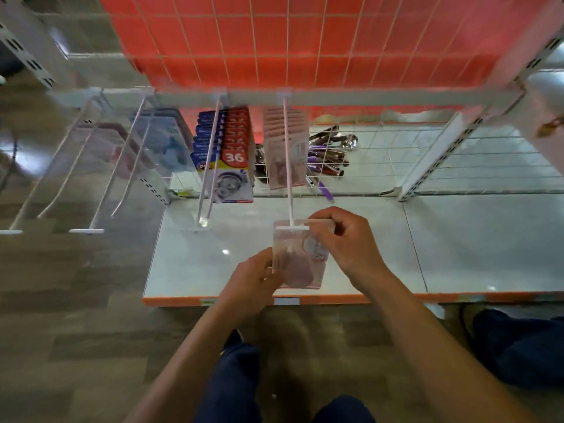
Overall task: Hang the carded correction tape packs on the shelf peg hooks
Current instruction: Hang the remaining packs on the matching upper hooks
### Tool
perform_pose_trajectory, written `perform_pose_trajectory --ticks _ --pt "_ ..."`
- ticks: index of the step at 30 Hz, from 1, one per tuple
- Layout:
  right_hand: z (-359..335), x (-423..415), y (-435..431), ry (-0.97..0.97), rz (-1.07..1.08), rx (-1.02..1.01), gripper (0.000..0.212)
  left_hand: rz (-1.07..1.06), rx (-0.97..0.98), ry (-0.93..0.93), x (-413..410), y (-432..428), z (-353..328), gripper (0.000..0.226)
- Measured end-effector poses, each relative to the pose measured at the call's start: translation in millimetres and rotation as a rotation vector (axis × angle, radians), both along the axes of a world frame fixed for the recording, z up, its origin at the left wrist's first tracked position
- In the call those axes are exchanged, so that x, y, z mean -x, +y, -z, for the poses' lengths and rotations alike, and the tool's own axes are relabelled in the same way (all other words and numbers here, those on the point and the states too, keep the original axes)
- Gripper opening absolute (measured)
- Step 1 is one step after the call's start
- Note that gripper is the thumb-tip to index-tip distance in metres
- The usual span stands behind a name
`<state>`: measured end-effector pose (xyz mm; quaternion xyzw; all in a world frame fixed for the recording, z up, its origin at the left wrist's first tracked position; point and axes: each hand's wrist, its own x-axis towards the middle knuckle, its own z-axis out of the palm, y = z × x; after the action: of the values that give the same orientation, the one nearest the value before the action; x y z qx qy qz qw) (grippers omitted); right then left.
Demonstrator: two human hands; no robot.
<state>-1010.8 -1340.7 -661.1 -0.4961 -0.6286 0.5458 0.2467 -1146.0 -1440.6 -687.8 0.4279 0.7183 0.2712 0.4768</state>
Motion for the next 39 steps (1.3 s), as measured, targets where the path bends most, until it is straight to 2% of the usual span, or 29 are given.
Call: perform_pose_trajectory --ticks 3,6,14,20,23,27,29,32,35,39 --pt "3.6 6.9 7.4 0.033 -0.023 -0.027 0.009 0.003 -0.033 0.008 6.0 5.1 8.8 0.020" --pt "5.7 14.5 12.4 -0.029 -0.034 -0.049 0.003 0.007 -0.049 -0.003 10.3 10.6 10.8 0.019" --pt "5.0 21.3 15.3 -0.127 -0.077 -0.077 0.005 -0.018 0.008 -0.041 15.1 19.8 17.3 0.019" --pt "6.2 21.8 14.9 -0.182 -0.102 -0.083 0.007 -0.007 0.072 -0.024 21.3 16.2 23.6 0.033" --pt "9.8 23.6 19.2 -0.235 -0.098 -0.128 0.005 -0.015 0.042 -0.012 23.3 19.6 22.9 0.030" --pt "14.5 37.0 39.2 -0.355 -0.048 -0.258 0.019 -0.093 0.020 0.032 24.7 48.1 29.2 0.025" --pt "14.5 48.2 51.3 -0.369 -0.021 -0.322 0.020 -0.175 0.027 0.058 21.5 66.2 33.8 0.029" --pt "14.7 62.3 69.7 -0.381 0.010 -0.439 0.022 -0.325 0.055 -0.004 18.0 96.2 30.9 0.035" --pt "11.9 72.6 88.0 -0.430 0.028 -0.500 0.024 -0.353 0.067 0.023 20.8 127.7 19.5 0.037" --pt "7.3 85.1 107.6 -0.527 0.008 -0.498 0.028 -0.404 0.049 -0.033 28.3 151.9 8.4 0.022"
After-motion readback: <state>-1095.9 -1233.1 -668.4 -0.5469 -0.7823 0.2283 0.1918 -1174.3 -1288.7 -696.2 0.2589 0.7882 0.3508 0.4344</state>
